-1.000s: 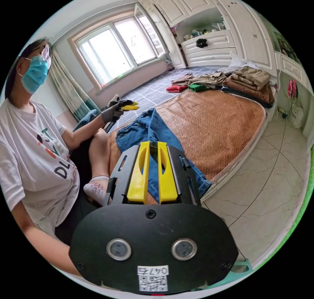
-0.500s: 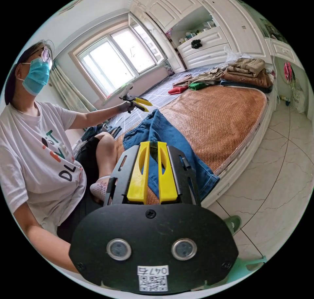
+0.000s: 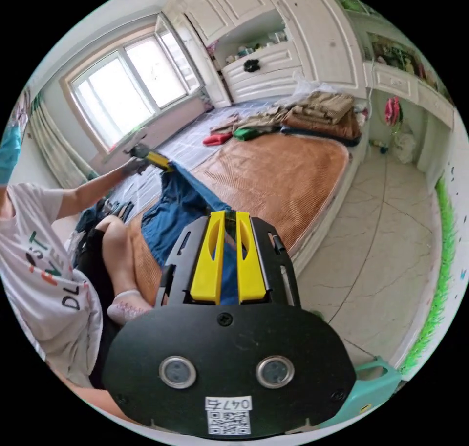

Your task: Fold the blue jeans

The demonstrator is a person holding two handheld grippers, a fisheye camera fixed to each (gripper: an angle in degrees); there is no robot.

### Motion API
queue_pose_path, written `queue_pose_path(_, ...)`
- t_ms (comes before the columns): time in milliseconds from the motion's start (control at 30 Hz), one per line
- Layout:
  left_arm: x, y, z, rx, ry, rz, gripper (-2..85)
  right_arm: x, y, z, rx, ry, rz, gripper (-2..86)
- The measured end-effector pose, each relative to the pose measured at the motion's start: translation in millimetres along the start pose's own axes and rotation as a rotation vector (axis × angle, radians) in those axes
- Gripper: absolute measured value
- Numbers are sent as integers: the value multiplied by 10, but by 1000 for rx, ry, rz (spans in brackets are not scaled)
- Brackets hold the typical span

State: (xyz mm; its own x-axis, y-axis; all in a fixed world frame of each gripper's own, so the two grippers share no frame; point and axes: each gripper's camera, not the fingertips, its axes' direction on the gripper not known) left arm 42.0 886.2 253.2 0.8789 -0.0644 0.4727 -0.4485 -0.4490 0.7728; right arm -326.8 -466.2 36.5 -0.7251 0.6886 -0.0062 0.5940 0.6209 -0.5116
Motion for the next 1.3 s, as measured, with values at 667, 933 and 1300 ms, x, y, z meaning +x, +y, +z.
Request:
queue_pose_path(667, 2211, 827, 323, -182, -194, 316, 64, -939, 592, 519, -308, 50, -205, 13)
queue_pose_path(933, 2158, 1273, -117, -76, -154, 173, 58, -931, 668, 425, -380, 136, -83, 30)
queue_pose_path(1300, 1901, 1084, -360, 129, -80, -93, -5, -526, 270, 577, -257, 67, 205, 30)
